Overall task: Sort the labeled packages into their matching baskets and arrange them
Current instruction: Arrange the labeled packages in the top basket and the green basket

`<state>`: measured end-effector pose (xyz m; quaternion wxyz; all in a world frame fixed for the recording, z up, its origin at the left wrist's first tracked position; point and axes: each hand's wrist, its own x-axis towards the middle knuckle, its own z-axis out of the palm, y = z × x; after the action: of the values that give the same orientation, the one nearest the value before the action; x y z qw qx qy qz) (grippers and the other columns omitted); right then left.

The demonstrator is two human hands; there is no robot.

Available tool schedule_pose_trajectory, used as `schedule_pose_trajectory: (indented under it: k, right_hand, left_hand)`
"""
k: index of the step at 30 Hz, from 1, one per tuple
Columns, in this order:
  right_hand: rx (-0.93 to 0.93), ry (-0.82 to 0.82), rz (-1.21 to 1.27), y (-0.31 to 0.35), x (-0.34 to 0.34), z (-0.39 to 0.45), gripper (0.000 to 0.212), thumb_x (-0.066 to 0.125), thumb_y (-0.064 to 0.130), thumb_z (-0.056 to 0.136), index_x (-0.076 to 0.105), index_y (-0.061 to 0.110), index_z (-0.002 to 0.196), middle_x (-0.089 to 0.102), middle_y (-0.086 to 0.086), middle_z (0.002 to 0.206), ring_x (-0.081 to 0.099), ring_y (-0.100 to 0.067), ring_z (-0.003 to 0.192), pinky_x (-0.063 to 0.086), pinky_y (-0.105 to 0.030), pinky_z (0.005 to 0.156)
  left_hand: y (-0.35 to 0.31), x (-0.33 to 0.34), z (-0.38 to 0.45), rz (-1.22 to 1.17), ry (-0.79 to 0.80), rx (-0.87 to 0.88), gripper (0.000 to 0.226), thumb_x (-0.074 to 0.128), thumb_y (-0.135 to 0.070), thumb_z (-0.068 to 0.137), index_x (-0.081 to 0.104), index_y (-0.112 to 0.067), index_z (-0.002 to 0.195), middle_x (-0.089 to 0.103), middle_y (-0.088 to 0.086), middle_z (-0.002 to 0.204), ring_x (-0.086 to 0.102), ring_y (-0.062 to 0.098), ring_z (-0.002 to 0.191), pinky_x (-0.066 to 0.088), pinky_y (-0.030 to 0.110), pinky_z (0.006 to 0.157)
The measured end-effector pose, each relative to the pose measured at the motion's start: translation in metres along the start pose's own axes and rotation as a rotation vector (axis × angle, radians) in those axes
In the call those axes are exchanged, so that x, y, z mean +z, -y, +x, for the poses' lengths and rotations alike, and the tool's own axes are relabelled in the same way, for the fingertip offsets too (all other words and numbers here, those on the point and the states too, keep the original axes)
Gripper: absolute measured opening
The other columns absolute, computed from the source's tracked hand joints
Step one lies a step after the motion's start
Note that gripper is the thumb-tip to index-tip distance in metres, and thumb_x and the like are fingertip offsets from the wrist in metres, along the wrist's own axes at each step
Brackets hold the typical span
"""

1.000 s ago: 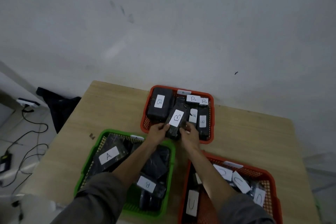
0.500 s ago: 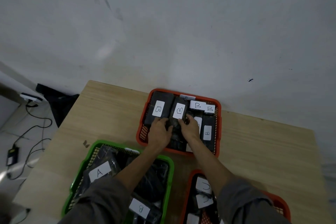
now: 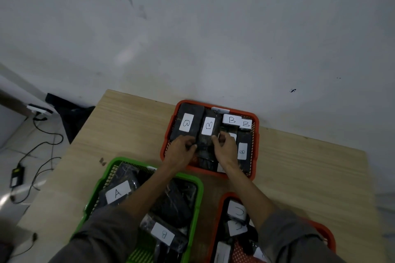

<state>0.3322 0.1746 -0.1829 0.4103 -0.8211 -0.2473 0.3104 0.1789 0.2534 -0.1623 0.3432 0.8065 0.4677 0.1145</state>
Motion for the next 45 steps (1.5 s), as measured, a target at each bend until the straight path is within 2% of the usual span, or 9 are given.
schedule_pose_trajectory:
  k: [11, 15, 17, 19, 26, 31, 37, 42, 45]
  right_hand:
    - [-0.149, 0.12, -0.127, 0.007, 0.024, -0.085, 0.018, 0.058, 0.021, 0.099, 0.069, 0.014, 0.112, 0.066, 0.0, 0.104, 0.06, -0.011, 0.094, 0.049, -0.024, 0.083]
    - [-0.128, 0.159, -0.131, 0.012, 0.041, -0.12, 0.016, 0.06, 0.023, 0.098, 0.069, 0.018, 0.11, 0.063, 0.011, 0.095, 0.058, -0.001, 0.086, 0.041, -0.009, 0.068]
    - [-0.136, 0.196, -0.162, 0.013, 0.051, -0.136, 0.015, 0.061, 0.024, 0.098, 0.069, 0.019, 0.109, 0.062, 0.013, 0.094, 0.054, 0.006, 0.08, 0.038, -0.006, 0.063]
    - [-0.151, 0.242, -0.192, 0.011, 0.06, -0.152, 0.014, 0.062, 0.023, 0.097, 0.069, 0.02, 0.107, 0.063, 0.013, 0.095, 0.055, 0.004, 0.081, 0.04, -0.009, 0.067]
    - [-0.209, 0.493, -0.454, -0.017, 0.074, -0.212, 0.018, 0.065, 0.037, 0.092, 0.064, 0.019, 0.094, 0.064, 0.002, 0.09, 0.06, -0.013, 0.082, 0.055, -0.04, 0.077]
    - [-0.267, 0.55, -0.658, -0.033, 0.067, -0.237, 0.057, 0.07, 0.053, 0.077, 0.055, 0.025, 0.124, 0.053, 0.002, 0.116, 0.055, -0.019, 0.103, 0.051, -0.039, 0.083]
    - [-0.245, 0.505, -0.626, -0.031, 0.065, -0.239, 0.062, 0.075, 0.034, 0.08, 0.049, 0.022, 0.135, 0.051, -0.001, 0.125, 0.052, -0.021, 0.116, 0.049, -0.039, 0.092]
    - [-0.142, 0.36, -0.37, -0.019, 0.064, -0.237, 0.065, 0.077, 0.03, 0.074, 0.052, 0.023, 0.133, 0.054, 0.004, 0.122, 0.057, -0.015, 0.109, 0.053, -0.031, 0.085]
    - [-0.084, 0.287, -0.198, -0.015, 0.062, -0.237, 0.071, 0.076, 0.026, 0.073, 0.048, 0.026, 0.137, 0.057, 0.009, 0.122, 0.059, -0.013, 0.11, 0.056, -0.029, 0.085]
  left_hand:
    - [0.055, -0.055, -0.07, -0.116, 0.031, 0.013, 0.016, 0.067, -0.019, 0.09, 0.071, -0.014, 0.105, 0.066, -0.005, 0.083, 0.059, 0.006, 0.064, 0.048, 0.024, 0.065]
    - [0.074, -0.07, -0.1, -0.175, 0.189, -0.044, 0.023, 0.064, -0.021, 0.092, 0.069, -0.012, 0.113, 0.072, 0.002, 0.088, 0.069, 0.015, 0.077, 0.058, 0.034, 0.073]
    - [0.082, -0.077, -0.116, -0.146, 0.245, -0.022, 0.022, 0.066, -0.024, 0.091, 0.069, -0.016, 0.111, 0.074, 0.001, 0.096, 0.068, 0.013, 0.087, 0.056, 0.025, 0.078]
    - [0.091, -0.083, -0.131, -0.069, 0.306, 0.021, 0.024, 0.067, -0.029, 0.089, 0.069, -0.022, 0.112, 0.071, -0.003, 0.099, 0.066, 0.012, 0.091, 0.049, 0.012, 0.073]
    - [0.127, -0.083, -0.17, 0.603, 0.453, 0.504, 0.078, 0.056, -0.074, 0.069, 0.055, -0.023, 0.129, 0.049, -0.001, 0.123, 0.042, 0.019, 0.116, 0.038, 0.037, 0.096]
    - [0.137, -0.074, -0.174, 0.75, 0.42, 0.608, 0.063, 0.068, -0.042, 0.079, 0.047, -0.021, 0.135, 0.044, 0.003, 0.137, 0.035, 0.028, 0.131, 0.033, 0.044, 0.106]
    - [0.138, -0.075, -0.165, 0.491, 0.387, 0.518, 0.06, 0.07, -0.031, 0.081, 0.048, -0.023, 0.136, 0.053, 0.001, 0.13, 0.044, 0.023, 0.121, 0.039, 0.037, 0.101]
    - [0.125, -0.088, -0.154, -0.03, 0.476, 0.299, 0.07, 0.076, -0.025, 0.081, 0.043, -0.024, 0.142, 0.056, -0.003, 0.135, 0.054, 0.012, 0.121, 0.047, 0.031, 0.101]
    - [0.111, -0.09, -0.148, -0.363, 0.475, 0.157, 0.049, 0.071, -0.028, 0.088, 0.053, -0.019, 0.132, 0.062, -0.002, 0.125, 0.061, 0.001, 0.109, 0.052, 0.017, 0.086]
